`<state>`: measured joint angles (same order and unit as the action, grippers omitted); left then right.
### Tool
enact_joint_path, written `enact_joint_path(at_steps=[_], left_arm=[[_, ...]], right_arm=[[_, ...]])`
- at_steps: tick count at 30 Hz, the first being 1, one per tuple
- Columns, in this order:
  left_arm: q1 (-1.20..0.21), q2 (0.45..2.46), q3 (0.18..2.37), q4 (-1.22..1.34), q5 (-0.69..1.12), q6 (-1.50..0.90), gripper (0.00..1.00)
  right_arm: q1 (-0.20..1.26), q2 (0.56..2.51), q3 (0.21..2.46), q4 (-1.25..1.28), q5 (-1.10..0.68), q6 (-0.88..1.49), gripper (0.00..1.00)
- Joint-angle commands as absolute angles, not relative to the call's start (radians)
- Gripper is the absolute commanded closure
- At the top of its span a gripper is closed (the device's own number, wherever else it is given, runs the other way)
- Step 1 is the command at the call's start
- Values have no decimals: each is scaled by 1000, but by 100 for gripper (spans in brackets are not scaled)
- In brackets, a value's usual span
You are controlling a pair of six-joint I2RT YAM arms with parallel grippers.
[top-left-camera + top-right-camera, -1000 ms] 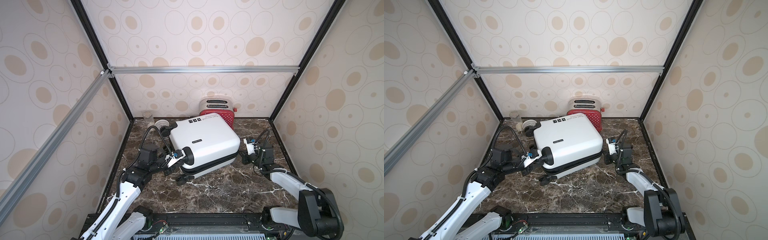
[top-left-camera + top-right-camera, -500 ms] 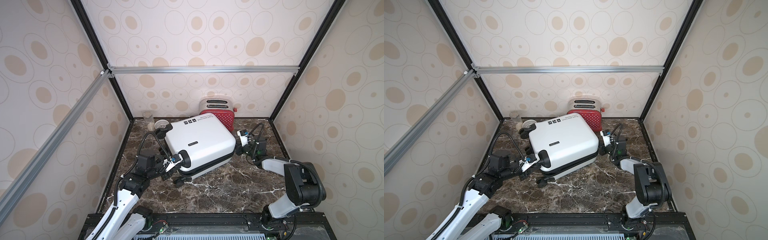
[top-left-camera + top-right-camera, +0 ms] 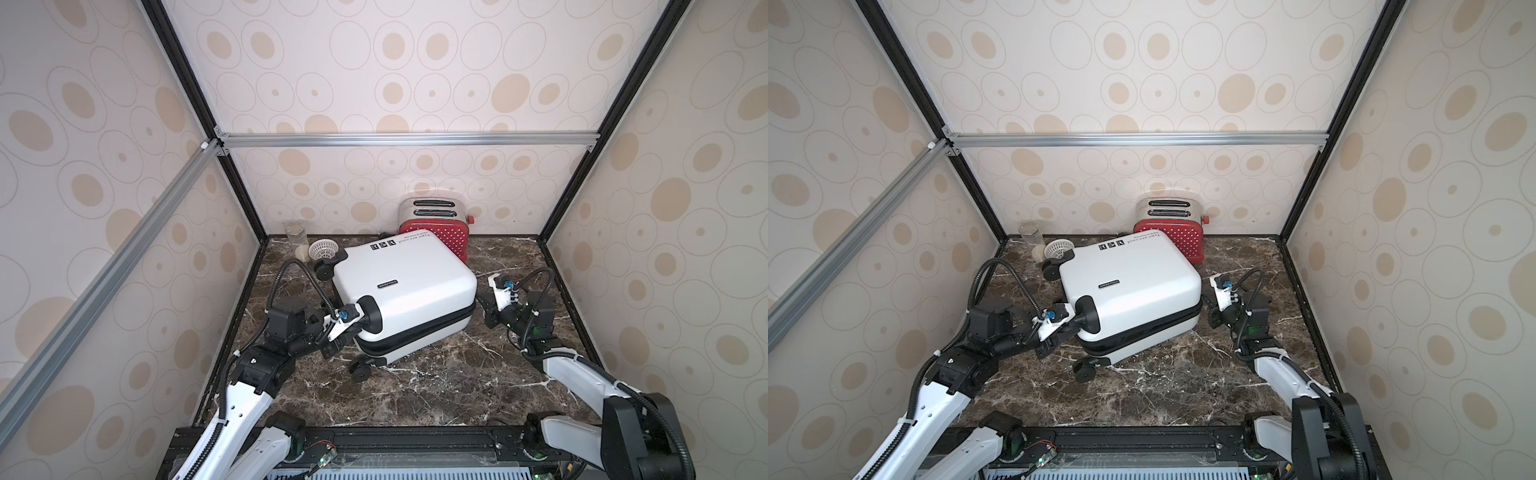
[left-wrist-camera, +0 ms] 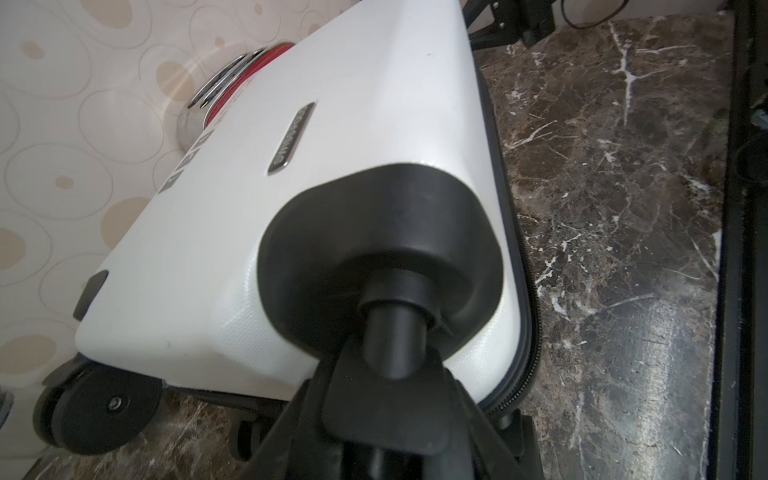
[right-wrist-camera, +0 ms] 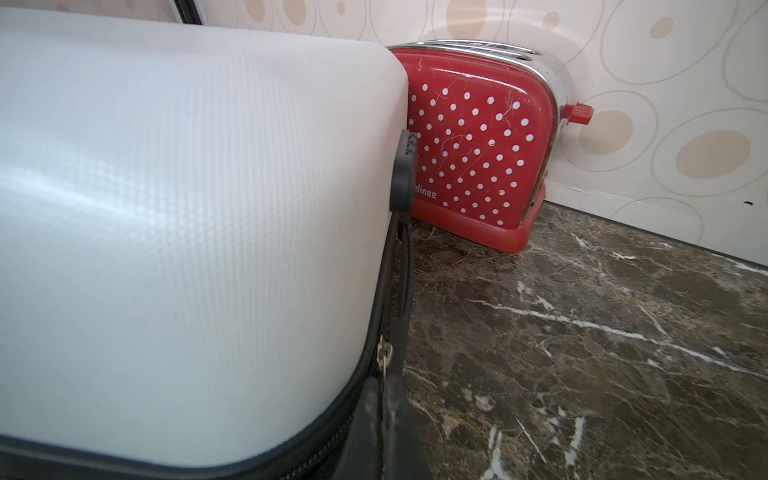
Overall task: Open the suitcase zippers
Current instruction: Adjust the suitcase at the center of the board.
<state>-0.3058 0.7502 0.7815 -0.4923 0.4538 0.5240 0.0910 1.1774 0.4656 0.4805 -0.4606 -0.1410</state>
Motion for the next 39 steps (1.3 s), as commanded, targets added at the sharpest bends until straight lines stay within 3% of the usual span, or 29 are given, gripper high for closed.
enact_joint_path(at_steps=[1, 3, 4, 9, 14, 18, 28, 31, 34, 39], left_arm=[[-280, 776, 880, -389, 303, 415, 24], [-281, 798, 919, -383, 314, 370, 4], [-282, 802, 933, -376, 319, 357, 2], [-314, 870, 1013, -325, 339, 296, 2], [-419, 1026, 1105, -253, 242, 223, 3], [-480, 1168, 1171, -204, 244, 212, 3], [-586, 1462, 1287, -25, 355, 128, 3], [-610, 1552, 1363, 2, 289, 56, 1], [-609, 1673, 1506, -12, 199, -62, 2], [-624, 1997, 2004, -327, 235, -214, 2]], right_arm=[[123, 1139, 498, 540, -502, -167, 100], [141, 1103, 487, 511, -499, -178, 100], [148, 1085, 476, 502, -495, -178, 100], [196, 995, 412, 456, -473, -164, 100], [295, 927, 360, 434, -446, -126, 100], [311, 873, 314, 412, -303, -70, 100], [235, 1048, 302, 619, -343, 145, 100], [235, 1058, 303, 620, -352, 160, 100], [237, 1035, 279, 628, -384, 173, 100], [275, 919, 242, 538, -369, 170, 100]])
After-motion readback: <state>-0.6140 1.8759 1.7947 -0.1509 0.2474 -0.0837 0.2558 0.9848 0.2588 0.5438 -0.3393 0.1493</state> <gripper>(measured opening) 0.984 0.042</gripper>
